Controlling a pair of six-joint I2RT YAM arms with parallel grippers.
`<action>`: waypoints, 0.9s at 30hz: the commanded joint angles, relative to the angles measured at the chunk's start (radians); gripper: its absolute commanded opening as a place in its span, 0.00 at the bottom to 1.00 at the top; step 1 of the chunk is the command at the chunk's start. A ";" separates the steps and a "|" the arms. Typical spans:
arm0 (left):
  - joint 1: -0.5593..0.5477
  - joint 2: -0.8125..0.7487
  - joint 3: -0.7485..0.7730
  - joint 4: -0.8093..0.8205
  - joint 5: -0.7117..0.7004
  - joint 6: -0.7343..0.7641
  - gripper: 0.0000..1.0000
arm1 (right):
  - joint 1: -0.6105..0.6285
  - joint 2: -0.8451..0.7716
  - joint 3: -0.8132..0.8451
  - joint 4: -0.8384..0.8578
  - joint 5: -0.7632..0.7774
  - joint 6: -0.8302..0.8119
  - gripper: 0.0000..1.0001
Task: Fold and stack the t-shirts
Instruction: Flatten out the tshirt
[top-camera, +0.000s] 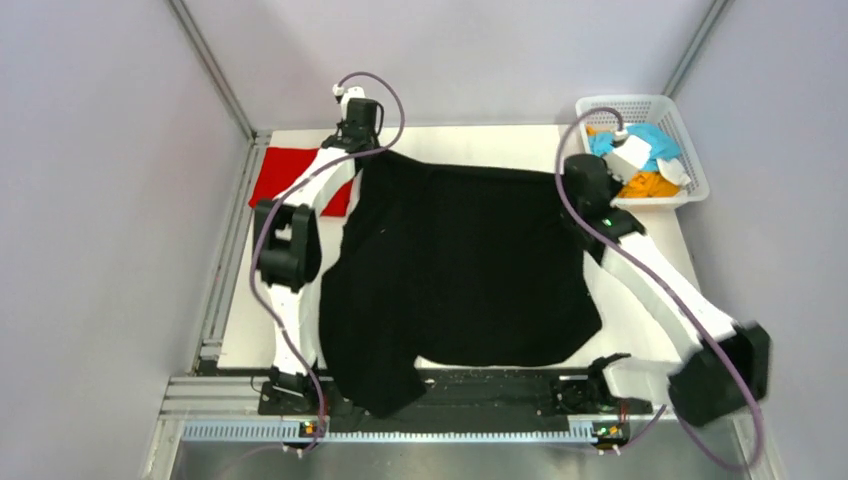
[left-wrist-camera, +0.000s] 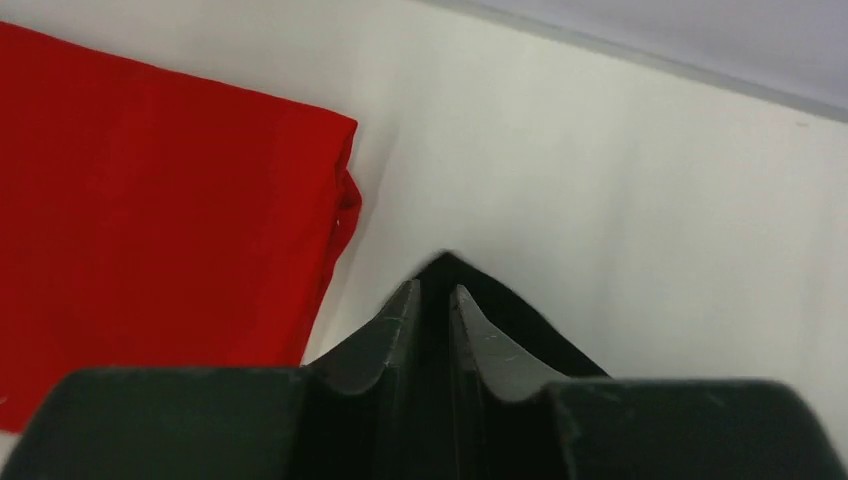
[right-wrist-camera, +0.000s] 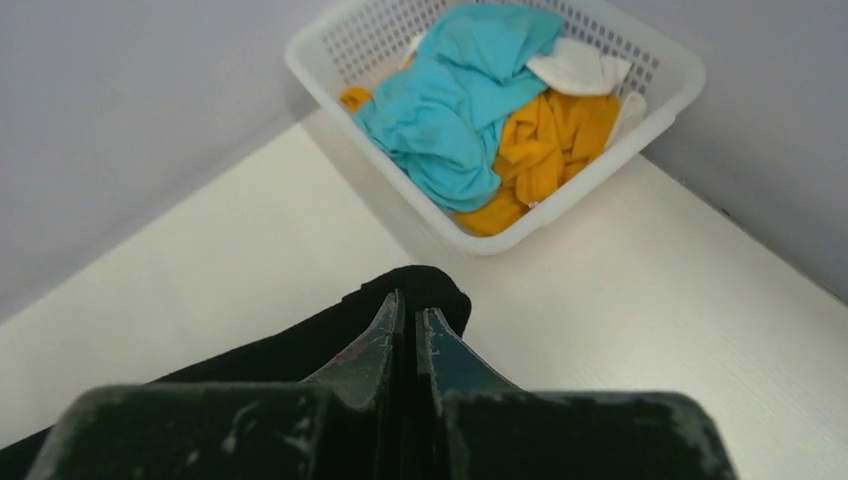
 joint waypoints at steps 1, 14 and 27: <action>0.060 0.188 0.261 -0.019 0.035 -0.051 0.30 | -0.106 0.271 0.064 0.201 -0.089 0.020 0.03; 0.081 0.085 0.158 0.059 0.252 -0.145 0.99 | -0.176 0.550 0.318 0.102 -0.445 -0.013 0.87; 0.024 0.109 -0.045 0.121 0.622 -0.255 0.98 | -0.122 0.226 -0.252 0.399 -0.903 -0.046 0.99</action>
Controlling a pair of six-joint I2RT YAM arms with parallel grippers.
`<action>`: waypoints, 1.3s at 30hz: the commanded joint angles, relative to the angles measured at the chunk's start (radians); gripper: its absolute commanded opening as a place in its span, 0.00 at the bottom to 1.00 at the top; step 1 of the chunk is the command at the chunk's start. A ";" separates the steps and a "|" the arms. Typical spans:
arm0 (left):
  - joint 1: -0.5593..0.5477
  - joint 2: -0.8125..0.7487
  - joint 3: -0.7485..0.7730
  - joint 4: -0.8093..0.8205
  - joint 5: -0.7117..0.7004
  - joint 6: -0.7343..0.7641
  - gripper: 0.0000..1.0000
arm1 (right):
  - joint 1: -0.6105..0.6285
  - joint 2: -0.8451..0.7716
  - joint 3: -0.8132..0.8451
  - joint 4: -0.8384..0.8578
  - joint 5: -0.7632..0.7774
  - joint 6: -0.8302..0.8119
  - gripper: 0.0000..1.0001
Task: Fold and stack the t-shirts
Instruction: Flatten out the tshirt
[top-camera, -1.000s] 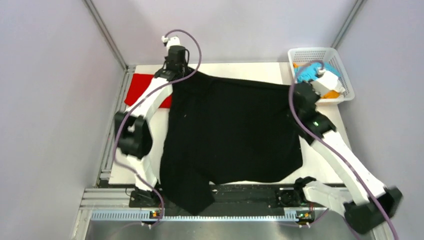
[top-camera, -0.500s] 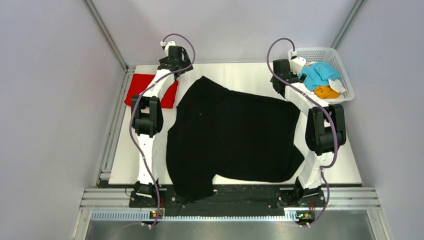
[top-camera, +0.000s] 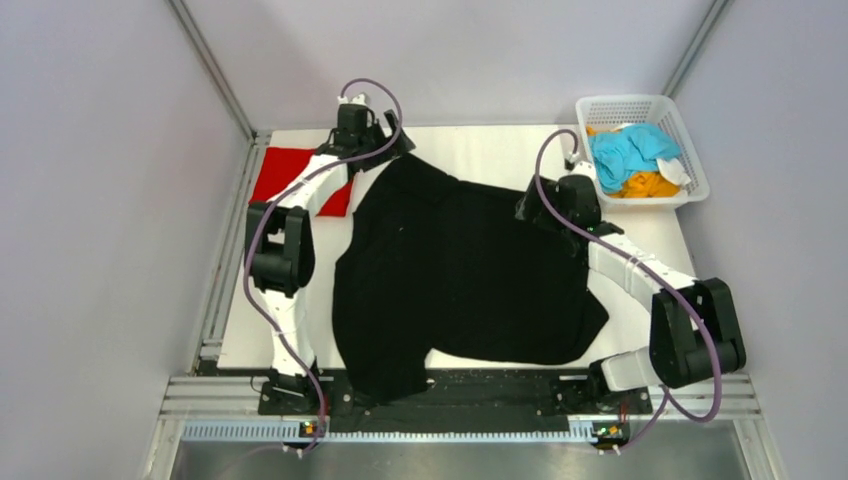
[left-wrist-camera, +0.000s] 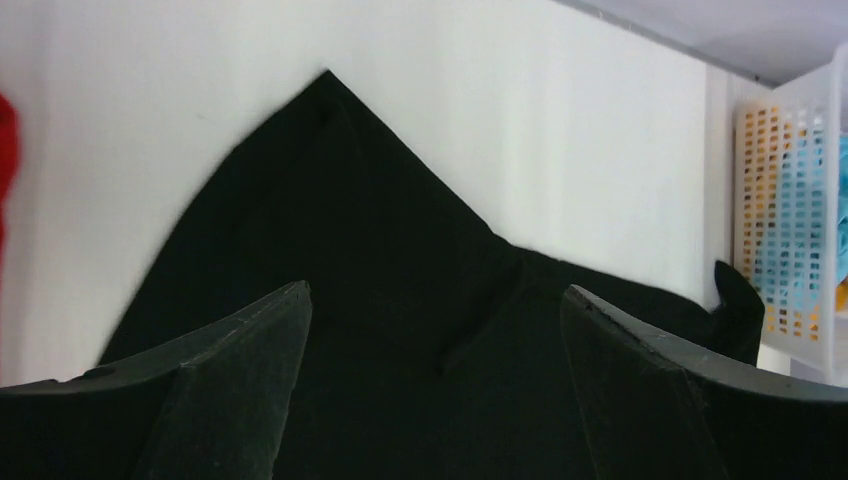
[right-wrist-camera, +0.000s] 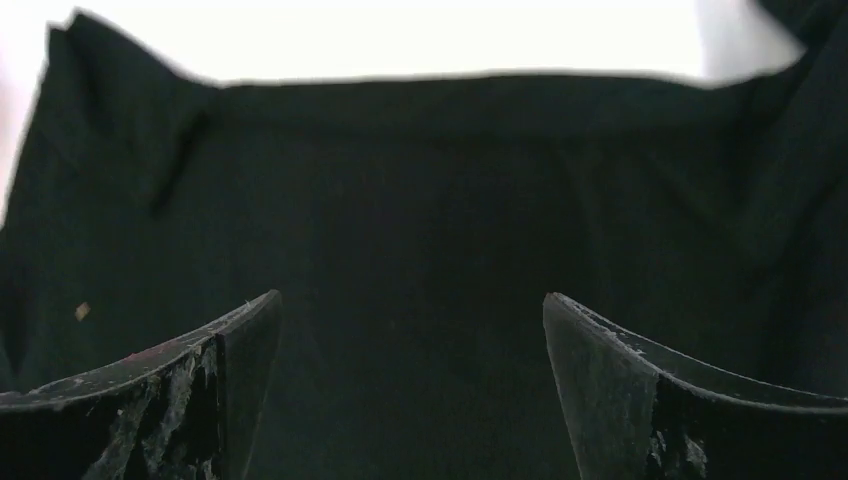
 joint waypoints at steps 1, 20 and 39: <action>-0.029 0.111 0.035 0.021 0.095 -0.037 0.98 | 0.008 -0.038 -0.101 0.136 -0.121 0.000 0.99; -0.042 0.290 0.104 0.094 0.071 -0.146 0.80 | 0.008 0.093 -0.110 0.157 -0.127 0.000 0.97; -0.055 0.535 0.458 0.438 0.155 -0.323 0.78 | 0.008 0.144 -0.081 0.158 -0.124 -0.026 0.96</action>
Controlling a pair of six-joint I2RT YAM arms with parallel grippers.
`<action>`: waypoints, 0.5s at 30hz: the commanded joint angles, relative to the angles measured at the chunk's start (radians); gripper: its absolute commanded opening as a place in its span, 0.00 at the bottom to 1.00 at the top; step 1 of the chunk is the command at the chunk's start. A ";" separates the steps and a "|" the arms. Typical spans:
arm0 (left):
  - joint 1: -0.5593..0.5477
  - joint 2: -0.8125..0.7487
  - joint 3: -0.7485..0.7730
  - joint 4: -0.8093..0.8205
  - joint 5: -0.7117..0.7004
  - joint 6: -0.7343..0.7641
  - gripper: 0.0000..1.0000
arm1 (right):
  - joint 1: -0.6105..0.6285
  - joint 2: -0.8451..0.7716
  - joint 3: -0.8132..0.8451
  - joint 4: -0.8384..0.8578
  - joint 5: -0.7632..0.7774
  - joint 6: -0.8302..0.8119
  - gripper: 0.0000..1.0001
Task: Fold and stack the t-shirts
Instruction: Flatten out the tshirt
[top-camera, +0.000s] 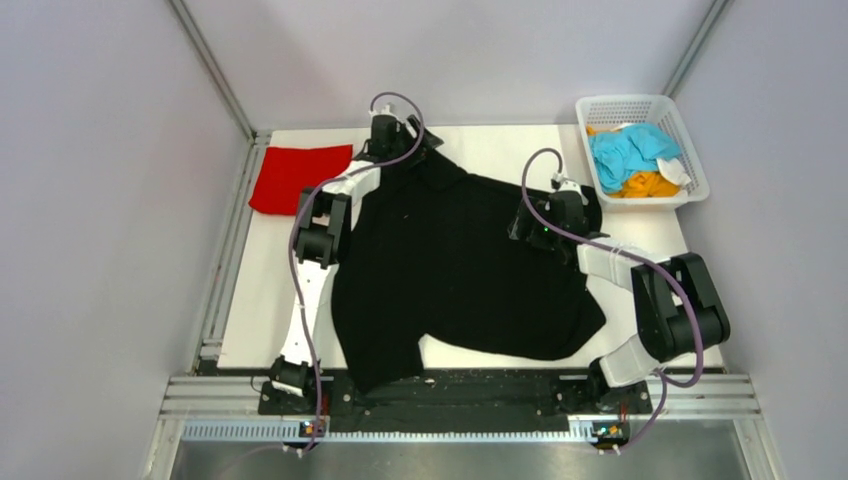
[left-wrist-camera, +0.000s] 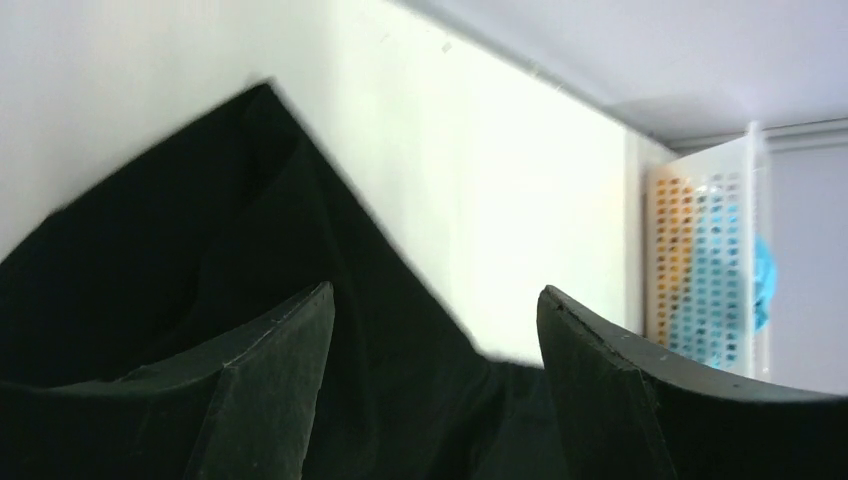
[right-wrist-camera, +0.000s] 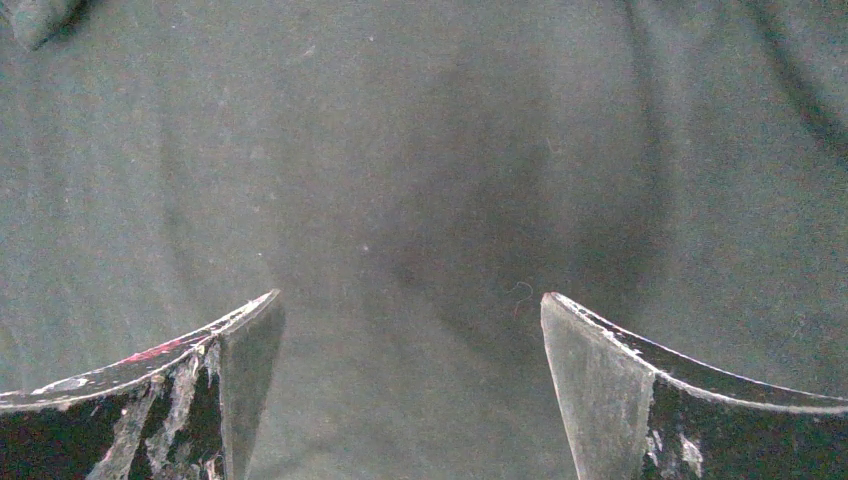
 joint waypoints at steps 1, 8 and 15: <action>-0.005 0.052 0.157 0.179 0.012 -0.069 0.79 | 0.006 0.017 0.053 0.037 0.000 -0.024 0.96; -0.012 -0.078 0.115 0.011 -0.005 0.037 0.81 | 0.155 0.034 0.134 0.127 0.005 -0.490 0.93; -0.014 -0.685 -0.689 0.006 -0.337 0.121 0.99 | 0.254 0.222 0.330 0.277 -0.205 -1.078 0.96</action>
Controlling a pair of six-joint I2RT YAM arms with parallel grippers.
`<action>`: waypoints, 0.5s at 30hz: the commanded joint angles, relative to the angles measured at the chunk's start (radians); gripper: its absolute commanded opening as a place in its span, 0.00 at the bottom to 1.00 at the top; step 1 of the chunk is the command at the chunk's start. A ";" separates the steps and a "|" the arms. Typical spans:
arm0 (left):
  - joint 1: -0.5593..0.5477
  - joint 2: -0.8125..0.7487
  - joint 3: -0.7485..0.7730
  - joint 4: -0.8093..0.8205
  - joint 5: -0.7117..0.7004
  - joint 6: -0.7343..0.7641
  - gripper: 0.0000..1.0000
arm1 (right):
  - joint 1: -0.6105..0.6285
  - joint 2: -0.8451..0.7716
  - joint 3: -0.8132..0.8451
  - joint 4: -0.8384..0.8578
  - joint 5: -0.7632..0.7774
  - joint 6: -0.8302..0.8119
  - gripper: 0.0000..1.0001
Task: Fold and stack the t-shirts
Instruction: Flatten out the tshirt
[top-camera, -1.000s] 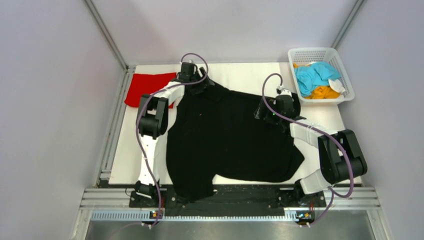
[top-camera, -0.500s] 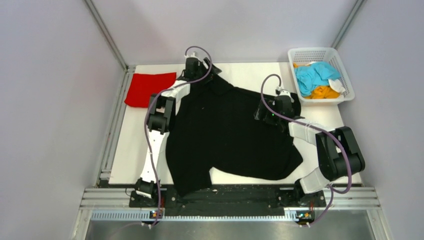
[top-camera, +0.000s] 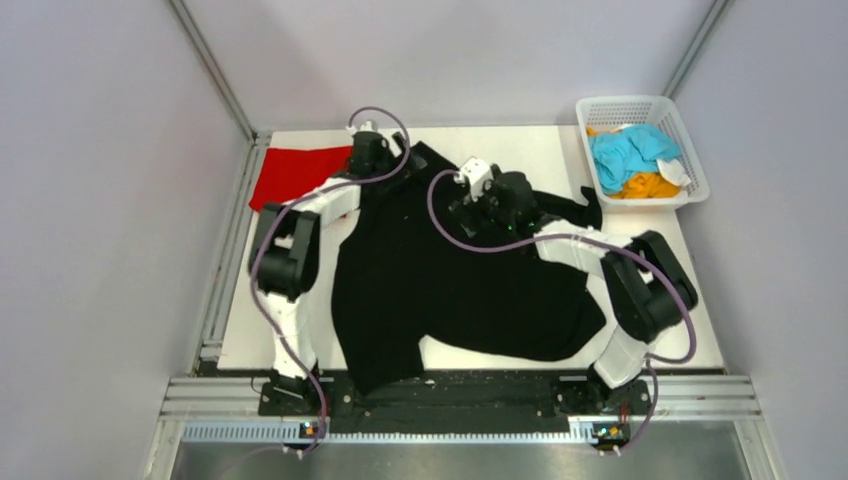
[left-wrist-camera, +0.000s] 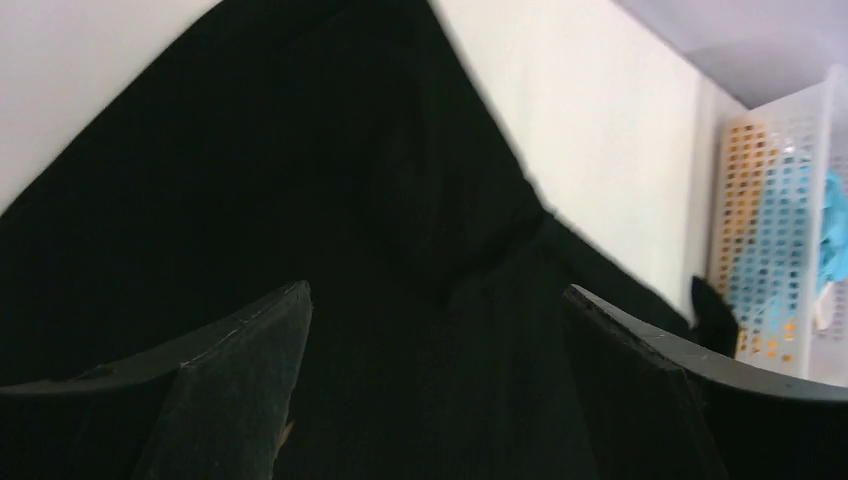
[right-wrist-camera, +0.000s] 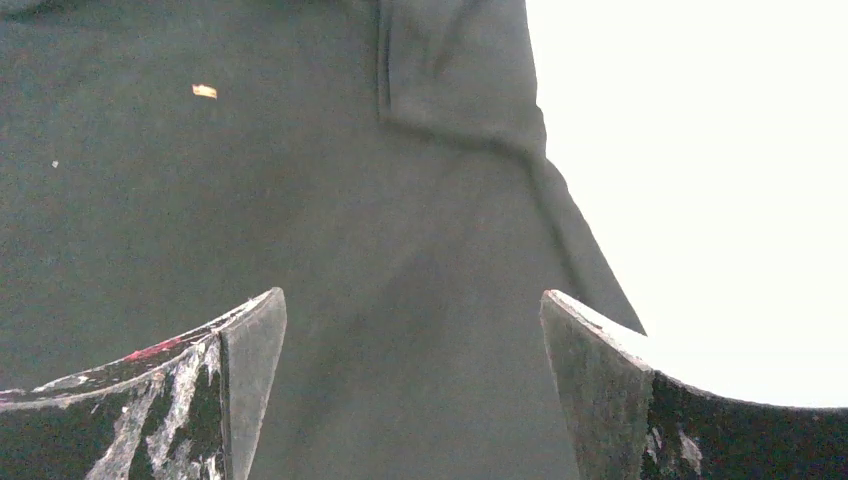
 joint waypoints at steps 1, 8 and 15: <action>0.001 -0.367 -0.329 -0.025 -0.205 0.044 0.99 | 0.002 0.132 0.154 0.178 -0.188 -0.433 0.96; -0.008 -0.459 -0.609 -0.142 -0.035 -0.023 0.96 | 0.003 0.361 0.375 0.033 -0.341 -0.946 0.91; -0.008 -0.485 -0.759 -0.094 -0.052 -0.080 0.95 | 0.002 0.515 0.505 0.024 -0.325 -1.079 0.85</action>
